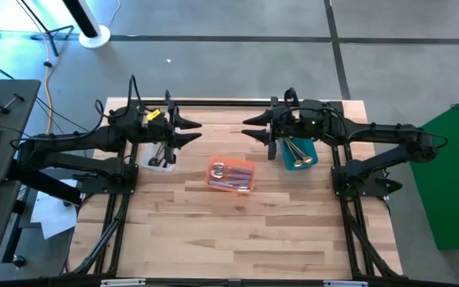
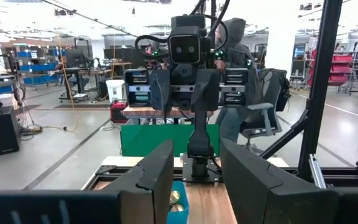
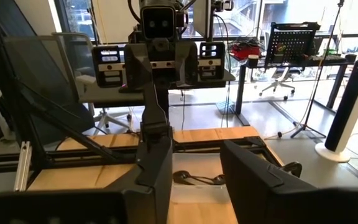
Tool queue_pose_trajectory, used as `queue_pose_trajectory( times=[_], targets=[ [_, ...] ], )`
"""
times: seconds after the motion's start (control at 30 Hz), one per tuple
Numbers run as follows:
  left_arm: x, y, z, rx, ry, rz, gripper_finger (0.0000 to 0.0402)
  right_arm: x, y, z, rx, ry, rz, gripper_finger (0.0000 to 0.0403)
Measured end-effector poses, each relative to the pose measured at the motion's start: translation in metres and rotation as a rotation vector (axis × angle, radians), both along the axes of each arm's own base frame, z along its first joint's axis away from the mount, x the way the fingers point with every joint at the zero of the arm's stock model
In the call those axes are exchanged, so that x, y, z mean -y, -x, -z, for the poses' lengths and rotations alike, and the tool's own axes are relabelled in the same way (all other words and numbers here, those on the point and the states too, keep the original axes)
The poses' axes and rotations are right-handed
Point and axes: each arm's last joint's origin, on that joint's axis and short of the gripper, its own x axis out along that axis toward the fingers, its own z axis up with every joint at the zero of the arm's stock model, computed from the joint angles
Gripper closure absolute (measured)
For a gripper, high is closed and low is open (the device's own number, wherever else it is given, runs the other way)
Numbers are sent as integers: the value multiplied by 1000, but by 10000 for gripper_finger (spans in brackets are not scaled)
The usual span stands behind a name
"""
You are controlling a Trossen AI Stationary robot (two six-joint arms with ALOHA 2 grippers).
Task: Sort silverware by color (type)
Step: Return to Home Position
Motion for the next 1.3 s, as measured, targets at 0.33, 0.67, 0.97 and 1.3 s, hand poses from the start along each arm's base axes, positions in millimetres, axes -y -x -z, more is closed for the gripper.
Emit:
queue_pose_trajectory(
  times=[0.33,0.67,0.97,1.3],
  targets=[
    [0,0,0,0,0,0,282,0,0,1,-8,0,-16,396],
    [0,0,0,0,1,0,282,0,0,2,-21,-9,-24,402],
    [0,0,0,0,1,0,282,0,0,2,-21,-3,-16,403],
    [0,0,0,-4,1,0,283,0,0,2,-22,-1,-16,403]
  ],
)
